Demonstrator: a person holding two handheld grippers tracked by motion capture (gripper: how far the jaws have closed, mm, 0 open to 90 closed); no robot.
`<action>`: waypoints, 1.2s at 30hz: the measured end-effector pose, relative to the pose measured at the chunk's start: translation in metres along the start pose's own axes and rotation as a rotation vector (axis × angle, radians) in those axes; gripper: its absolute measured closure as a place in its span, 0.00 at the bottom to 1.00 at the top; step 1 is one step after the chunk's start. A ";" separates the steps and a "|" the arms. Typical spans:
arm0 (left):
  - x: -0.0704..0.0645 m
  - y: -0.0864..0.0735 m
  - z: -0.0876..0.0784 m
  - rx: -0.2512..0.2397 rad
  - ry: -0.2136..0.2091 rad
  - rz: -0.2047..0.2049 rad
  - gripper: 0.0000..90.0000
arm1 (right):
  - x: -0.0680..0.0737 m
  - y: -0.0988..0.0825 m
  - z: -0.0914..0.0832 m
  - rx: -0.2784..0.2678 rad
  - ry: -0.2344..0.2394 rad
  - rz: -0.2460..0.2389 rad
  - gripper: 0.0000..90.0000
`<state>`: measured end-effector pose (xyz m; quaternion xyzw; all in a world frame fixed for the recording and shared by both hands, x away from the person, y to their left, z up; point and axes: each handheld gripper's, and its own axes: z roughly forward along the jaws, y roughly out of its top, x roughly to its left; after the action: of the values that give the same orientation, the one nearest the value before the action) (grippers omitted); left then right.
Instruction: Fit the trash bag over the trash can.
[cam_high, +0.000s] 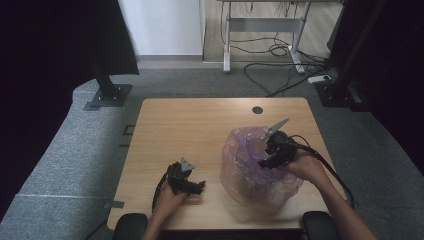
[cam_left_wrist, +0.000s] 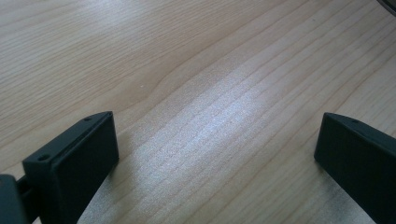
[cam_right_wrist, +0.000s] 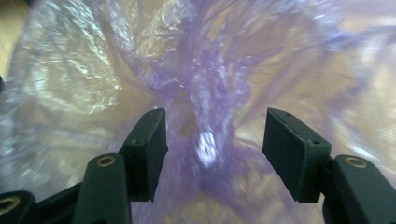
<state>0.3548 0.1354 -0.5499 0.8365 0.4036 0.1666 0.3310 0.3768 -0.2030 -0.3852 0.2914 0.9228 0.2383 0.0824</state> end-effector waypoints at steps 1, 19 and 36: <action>0.000 0.000 0.000 0.000 0.000 0.000 0.00 | 0.000 0.001 -0.005 -0.010 -0.010 0.005 0.44; 0.000 0.000 0.000 0.000 0.001 0.000 0.00 | 0.007 0.049 0.078 0.096 -0.023 0.024 0.92; 0.000 0.000 0.000 0.000 0.000 0.000 0.00 | -0.001 0.038 0.015 -0.025 -0.045 0.053 0.53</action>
<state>0.3548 0.1354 -0.5499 0.8366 0.4036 0.1667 0.3308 0.4014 -0.1704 -0.3800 0.3201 0.9095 0.2453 0.1005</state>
